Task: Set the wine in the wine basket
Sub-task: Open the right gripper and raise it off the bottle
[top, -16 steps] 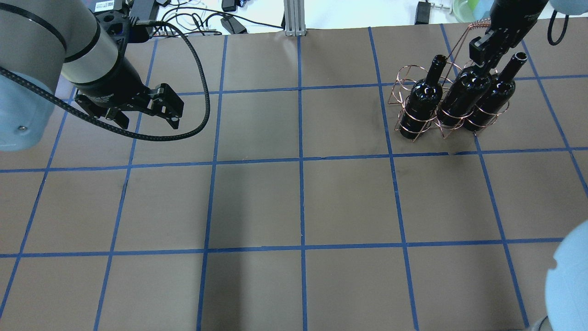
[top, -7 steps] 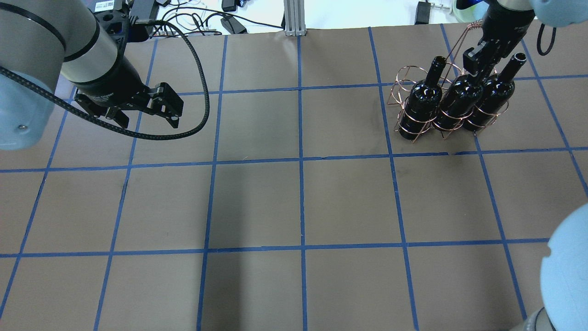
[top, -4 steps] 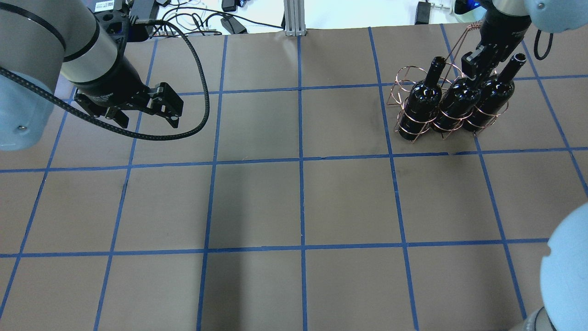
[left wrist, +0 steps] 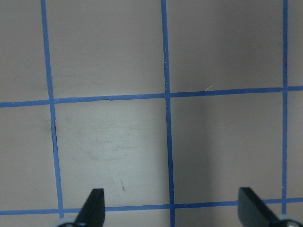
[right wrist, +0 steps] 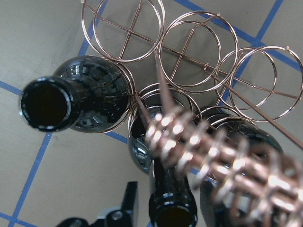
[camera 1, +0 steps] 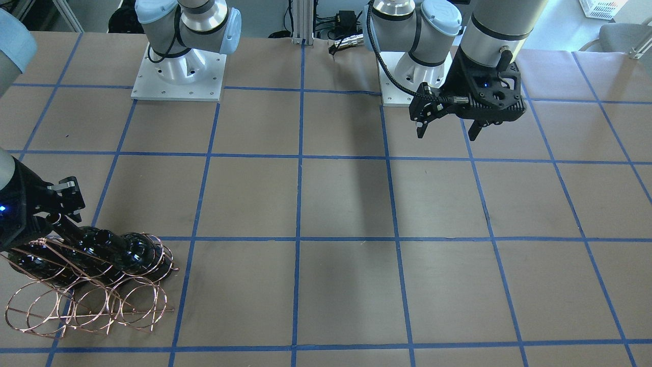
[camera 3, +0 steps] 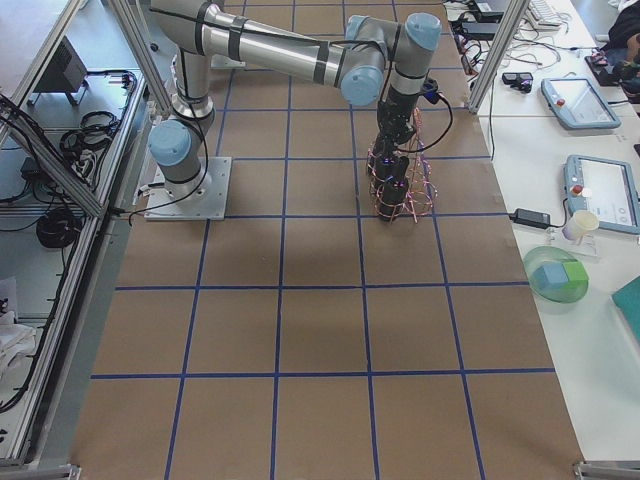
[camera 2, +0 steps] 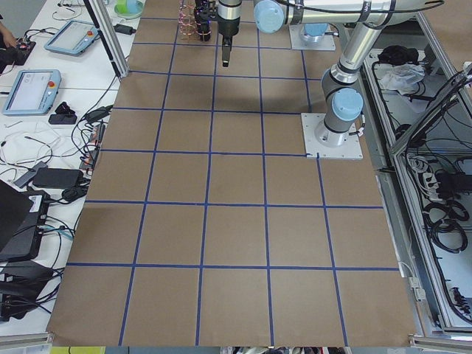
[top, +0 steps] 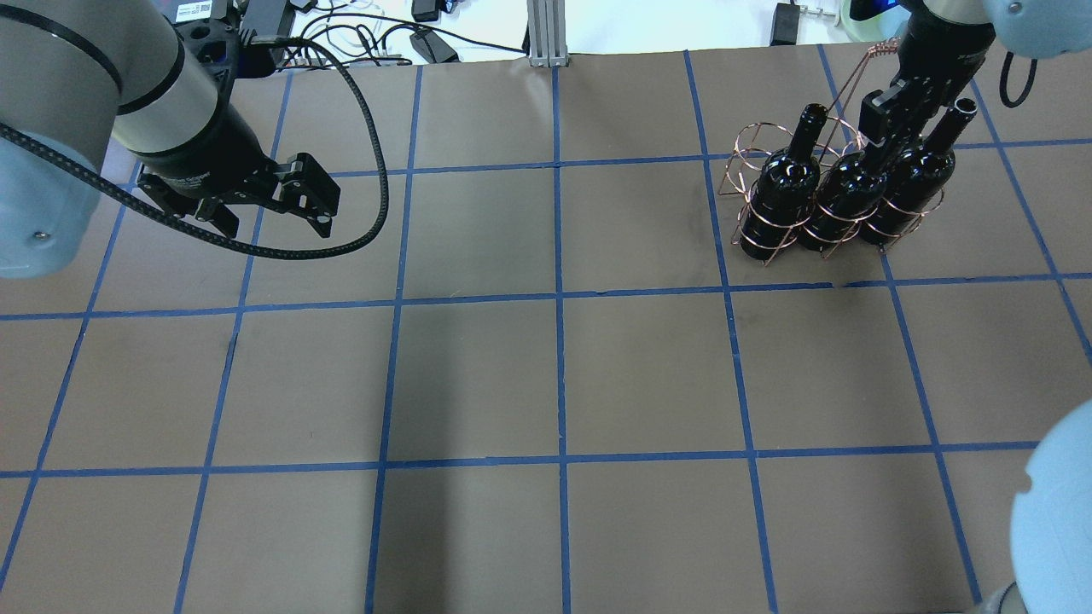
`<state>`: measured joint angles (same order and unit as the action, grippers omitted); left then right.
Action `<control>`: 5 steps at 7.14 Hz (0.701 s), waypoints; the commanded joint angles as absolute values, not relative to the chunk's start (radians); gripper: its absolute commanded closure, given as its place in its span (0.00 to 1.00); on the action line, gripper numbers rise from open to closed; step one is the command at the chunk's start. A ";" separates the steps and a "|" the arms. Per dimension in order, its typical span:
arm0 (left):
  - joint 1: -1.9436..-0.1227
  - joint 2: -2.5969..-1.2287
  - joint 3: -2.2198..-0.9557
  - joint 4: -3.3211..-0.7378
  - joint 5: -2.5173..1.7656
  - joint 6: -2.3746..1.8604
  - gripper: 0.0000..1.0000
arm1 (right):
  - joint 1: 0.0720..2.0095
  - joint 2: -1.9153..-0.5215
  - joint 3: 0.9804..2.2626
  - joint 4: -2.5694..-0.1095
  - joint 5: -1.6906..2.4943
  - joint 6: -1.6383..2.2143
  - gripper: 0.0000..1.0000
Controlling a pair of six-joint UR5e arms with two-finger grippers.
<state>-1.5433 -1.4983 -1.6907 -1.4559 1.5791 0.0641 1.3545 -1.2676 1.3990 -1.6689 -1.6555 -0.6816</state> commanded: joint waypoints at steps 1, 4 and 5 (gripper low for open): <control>-1.543 -1.496 -1.690 -1.454 1.578 0.066 0.00 | 1.355 -1.375 1.399 -1.610 -1.657 -0.667 0.00; -1.545 -1.499 -1.690 -1.454 1.578 0.063 0.00 | 1.379 -1.512 1.401 -1.436 -1.594 -0.386 0.00; -1.543 -1.496 -1.690 -1.456 1.580 0.067 0.00 | 1.429 -1.535 1.399 -1.445 -1.606 -0.271 0.00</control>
<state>-1.5443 -1.4982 -1.6907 -1.4545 1.5789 0.0640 1.3819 -1.4963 1.3996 -1.4633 -1.6097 -0.4115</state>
